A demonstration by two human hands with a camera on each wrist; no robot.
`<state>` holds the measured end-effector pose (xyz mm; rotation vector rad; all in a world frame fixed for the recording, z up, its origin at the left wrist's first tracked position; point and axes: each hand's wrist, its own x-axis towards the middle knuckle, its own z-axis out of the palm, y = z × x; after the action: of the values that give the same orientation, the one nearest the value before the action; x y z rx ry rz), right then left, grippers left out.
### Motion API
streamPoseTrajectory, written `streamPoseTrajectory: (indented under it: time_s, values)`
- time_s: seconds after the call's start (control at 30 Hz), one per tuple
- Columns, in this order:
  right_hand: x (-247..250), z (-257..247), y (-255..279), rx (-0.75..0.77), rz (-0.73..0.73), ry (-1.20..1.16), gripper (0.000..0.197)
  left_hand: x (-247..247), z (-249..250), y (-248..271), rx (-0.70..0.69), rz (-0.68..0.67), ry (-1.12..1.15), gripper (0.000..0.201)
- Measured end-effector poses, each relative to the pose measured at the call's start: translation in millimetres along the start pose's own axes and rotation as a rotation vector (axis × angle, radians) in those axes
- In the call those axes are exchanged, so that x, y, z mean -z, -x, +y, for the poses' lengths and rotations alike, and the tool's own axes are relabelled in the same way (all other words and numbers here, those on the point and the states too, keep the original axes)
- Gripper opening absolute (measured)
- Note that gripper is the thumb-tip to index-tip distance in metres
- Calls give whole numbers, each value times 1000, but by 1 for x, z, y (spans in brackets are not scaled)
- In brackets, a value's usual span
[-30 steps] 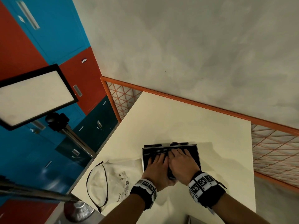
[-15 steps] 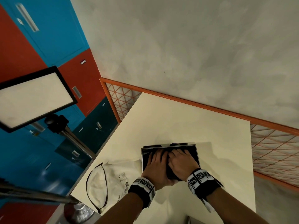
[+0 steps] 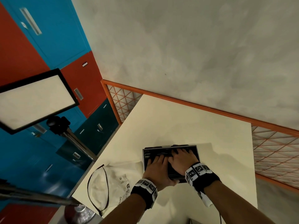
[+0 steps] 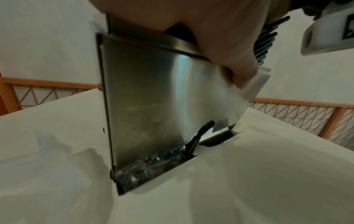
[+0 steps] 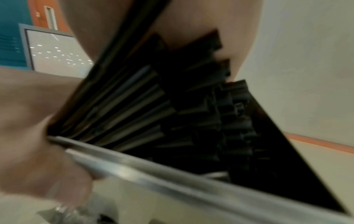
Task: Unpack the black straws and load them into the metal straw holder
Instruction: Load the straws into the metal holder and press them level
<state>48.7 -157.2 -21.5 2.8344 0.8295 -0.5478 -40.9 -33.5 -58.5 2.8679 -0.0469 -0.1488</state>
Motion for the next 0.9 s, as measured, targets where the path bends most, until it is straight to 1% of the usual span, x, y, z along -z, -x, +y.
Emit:
streamPoseTrajectory:
  time_s: [0.07,0.13,0.2,0.27,0.33,0.37,0.43,0.47,0.53,0.6,0.7,0.77,0.8,0.83,0.9]
  values:
    - [2,5,-3,55,-27,-24,47,-1,2,3,-3,6,-15,88]
    - [5,8,-3,105,-62,-58,44,-4,3,6,-7,17,-23,87]
    - [6,9,-3,102,-85,-76,44,-5,5,8,-11,37,-27,86]
    - [4,9,-3,124,-60,-59,44,-7,5,8,-27,80,-37,86]
    - [-3,12,-4,157,-4,-39,44,-8,4,6,-53,89,-34,94]
    - [-6,13,-3,173,15,-32,44,-8,3,4,-63,54,-33,102]
    - [-14,15,-1,211,19,-28,43,-6,0,-1,-65,-62,-22,115]
    - [-16,15,2,222,34,-28,42,-5,-2,-3,-61,-103,-16,120]
    - [-17,14,5,206,82,-19,42,-5,-4,-6,-59,-135,-2,123]
    - [-16,14,5,216,110,13,46,-5,-6,-6,-49,-125,17,120]
    - [-20,13,-2,283,99,44,67,-1,-5,-5,-23,-118,23,108]
    - [-22,13,-8,247,80,-8,81,-1,-4,-3,-20,-104,12,101]
    - [-23,12,-12,231,69,-37,84,-1,-3,-2,-19,-99,10,98]
    - [-21,11,-14,219,46,-64,81,-1,-3,-2,-17,-98,12,96]
    - [-17,9,-17,202,-38,-100,63,-1,-2,-1,-10,-98,19,94]
